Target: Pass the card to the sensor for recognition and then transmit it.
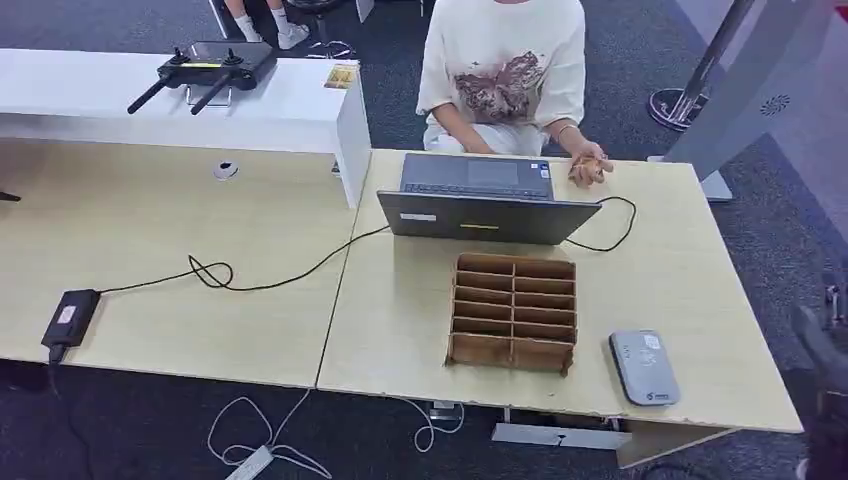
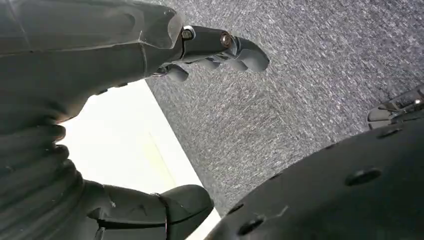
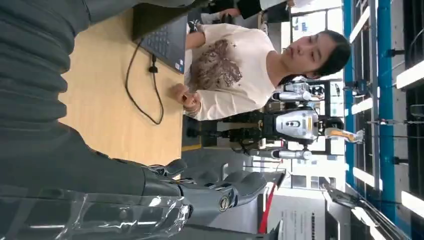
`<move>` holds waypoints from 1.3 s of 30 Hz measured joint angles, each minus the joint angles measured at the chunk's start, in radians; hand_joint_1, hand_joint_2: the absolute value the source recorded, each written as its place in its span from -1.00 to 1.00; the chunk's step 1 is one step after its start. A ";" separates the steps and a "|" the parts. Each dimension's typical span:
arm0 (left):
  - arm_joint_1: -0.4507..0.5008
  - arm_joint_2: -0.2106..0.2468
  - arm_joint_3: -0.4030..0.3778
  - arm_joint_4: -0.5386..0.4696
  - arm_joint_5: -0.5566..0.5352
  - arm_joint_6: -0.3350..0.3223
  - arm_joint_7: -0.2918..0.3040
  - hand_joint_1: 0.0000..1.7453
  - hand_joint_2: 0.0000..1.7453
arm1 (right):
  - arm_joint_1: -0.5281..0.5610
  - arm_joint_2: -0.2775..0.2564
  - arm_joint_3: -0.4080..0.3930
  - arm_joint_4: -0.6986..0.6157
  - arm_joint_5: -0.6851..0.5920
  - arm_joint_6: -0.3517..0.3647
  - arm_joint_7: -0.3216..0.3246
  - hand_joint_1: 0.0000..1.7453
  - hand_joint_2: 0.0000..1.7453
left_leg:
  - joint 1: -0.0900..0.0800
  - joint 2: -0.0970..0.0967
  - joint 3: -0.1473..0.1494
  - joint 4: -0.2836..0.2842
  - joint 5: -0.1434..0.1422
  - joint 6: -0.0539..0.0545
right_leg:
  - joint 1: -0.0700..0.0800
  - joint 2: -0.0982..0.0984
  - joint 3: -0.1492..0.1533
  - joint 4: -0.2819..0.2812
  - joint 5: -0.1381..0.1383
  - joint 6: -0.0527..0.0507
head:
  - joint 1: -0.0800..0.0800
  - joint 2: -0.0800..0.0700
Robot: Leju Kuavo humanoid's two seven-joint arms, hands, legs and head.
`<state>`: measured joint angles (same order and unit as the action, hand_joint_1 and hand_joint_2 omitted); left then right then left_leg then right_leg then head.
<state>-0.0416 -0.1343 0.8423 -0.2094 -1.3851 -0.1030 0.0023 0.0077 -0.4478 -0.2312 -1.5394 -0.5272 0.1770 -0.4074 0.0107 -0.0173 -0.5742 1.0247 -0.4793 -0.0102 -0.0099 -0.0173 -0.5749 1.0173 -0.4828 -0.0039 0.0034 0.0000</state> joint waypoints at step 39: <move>-0.005 -0.020 0.010 0.000 0.006 -0.005 0.029 -1.00 1.00 | 0.279 0.370 0.382 -0.302 1.826 -0.610 0.415 -1.00 1.00 | 0.000 0.011 0.003 -0.001 0.000 -0.001 | 0.001 0.010 0.000 0.001 0.001 -0.001 | 0.001 0.000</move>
<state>-0.0471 -0.1541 0.8518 -0.2094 -1.3790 -0.1083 0.0309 0.2868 -0.0778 0.1507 -1.8414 1.2990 -0.4326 0.0071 0.0110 -0.0068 -0.5716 1.0240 -0.4791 -0.0111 -0.0094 -0.0077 -0.5750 1.0179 -0.4814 -0.0053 0.0042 0.0000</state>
